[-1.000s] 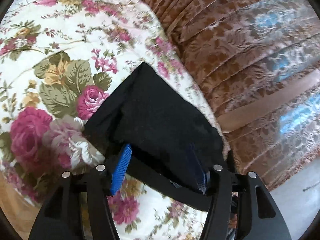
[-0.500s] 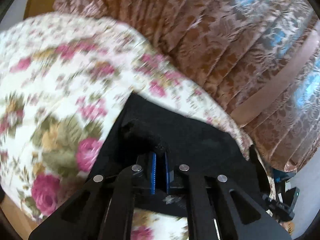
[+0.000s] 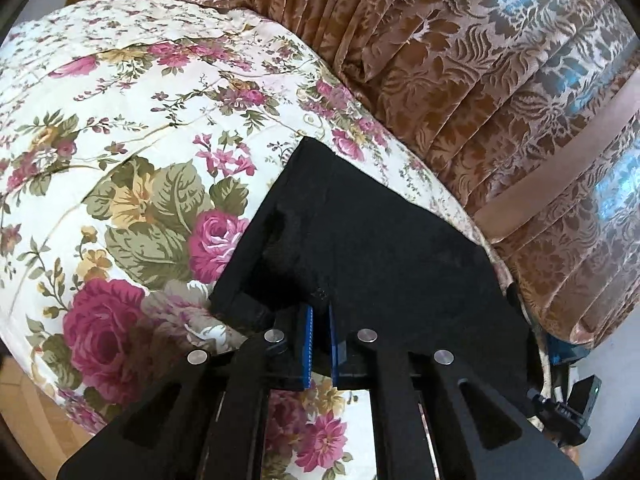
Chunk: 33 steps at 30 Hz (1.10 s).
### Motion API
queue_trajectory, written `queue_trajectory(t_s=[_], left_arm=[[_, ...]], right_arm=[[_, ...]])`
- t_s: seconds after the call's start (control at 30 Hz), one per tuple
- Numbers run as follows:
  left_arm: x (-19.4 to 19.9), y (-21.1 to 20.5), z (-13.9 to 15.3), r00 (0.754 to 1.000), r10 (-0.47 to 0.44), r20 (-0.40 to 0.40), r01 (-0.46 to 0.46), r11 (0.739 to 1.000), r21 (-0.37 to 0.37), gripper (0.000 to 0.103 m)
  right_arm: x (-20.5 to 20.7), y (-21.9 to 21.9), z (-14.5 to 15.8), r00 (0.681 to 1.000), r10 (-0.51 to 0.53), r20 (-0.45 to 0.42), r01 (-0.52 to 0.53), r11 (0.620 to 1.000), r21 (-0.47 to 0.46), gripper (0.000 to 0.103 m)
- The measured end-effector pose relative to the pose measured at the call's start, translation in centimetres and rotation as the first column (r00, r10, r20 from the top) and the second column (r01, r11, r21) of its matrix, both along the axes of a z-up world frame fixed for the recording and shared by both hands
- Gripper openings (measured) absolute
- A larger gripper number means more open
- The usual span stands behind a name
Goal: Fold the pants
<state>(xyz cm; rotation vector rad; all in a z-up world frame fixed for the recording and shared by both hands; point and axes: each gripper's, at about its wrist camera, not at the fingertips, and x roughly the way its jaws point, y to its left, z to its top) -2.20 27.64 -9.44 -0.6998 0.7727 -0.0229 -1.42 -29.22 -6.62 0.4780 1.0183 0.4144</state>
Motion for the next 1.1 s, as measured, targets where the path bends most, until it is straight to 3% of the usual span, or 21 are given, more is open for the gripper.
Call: queue_trajectory(t_s=[0.17, 0.23, 0.47, 0.53, 0.6, 0.7, 0.8, 0.93, 1.1], left_arm=[[0.0, 0.0, -1.2, 0.999, -0.002, -0.048, 0.002, 1.000, 0.008, 0.005], [0.1, 0.0, -1.9, 0.998, 0.001, -0.066, -0.001, 1.000, 0.007, 0.005], [-1.7, 2.1, -0.9, 0.998, 0.034, -0.047, -0.037, 0.997, -0.063, 0.011], [-2.5, 2.6, 0.2, 0.998, 0.060, -0.034, -0.061, 0.998, -0.022, 0.011], [-3.0, 2.6, 1.6, 0.995, 0.098, -0.025, -0.096, 0.993, 0.075, 0.011], [-3.1, 2.4, 3.3, 0.994, 0.104, 0.015, -0.105, 0.989, 0.108, 0.011], [-2.2, 0.3, 4.5, 0.997, 0.035, 0.062, -0.042, 0.991, 0.125, 0.011], [0.4, -4.7, 4.3, 0.993, -0.103, 0.053, 0.095, 0.986, 0.140, 0.011], [2.9, -11.3, 3.0, 0.960, -0.280, 0.021, 0.273, 0.949, 0.156, 0.011]], right_arm=[[-0.2, 0.4, -3.0, 0.998, 0.007, -0.064, -0.010, 0.999, -0.049, 0.005], [0.1, 0.3, -4.5, 0.996, -0.014, -0.089, 0.012, 1.000, -0.024, 0.005], [0.5, 0.2, -4.3, 0.996, 0.001, -0.085, -0.004, 1.000, -0.028, 0.006], [0.6, 0.2, -4.5, 0.996, -0.002, -0.085, 0.001, 1.000, -0.019, 0.006], [0.5, 0.3, -4.4, 0.997, 0.000, -0.083, -0.001, 1.000, -0.021, 0.007], [0.4, 0.4, -4.2, 0.997, 0.006, -0.076, -0.009, 1.000, -0.029, 0.008], [0.2, -0.1, -3.8, 0.997, 0.008, -0.081, -0.009, 1.000, -0.012, 0.021], [-0.7, -1.9, -2.3, 0.997, -0.001, -0.071, 0.000, 1.000, -0.016, 0.053], [-0.2, -5.7, 0.6, 0.995, -0.100, 0.006, 0.100, 0.991, -0.090, 0.058]])
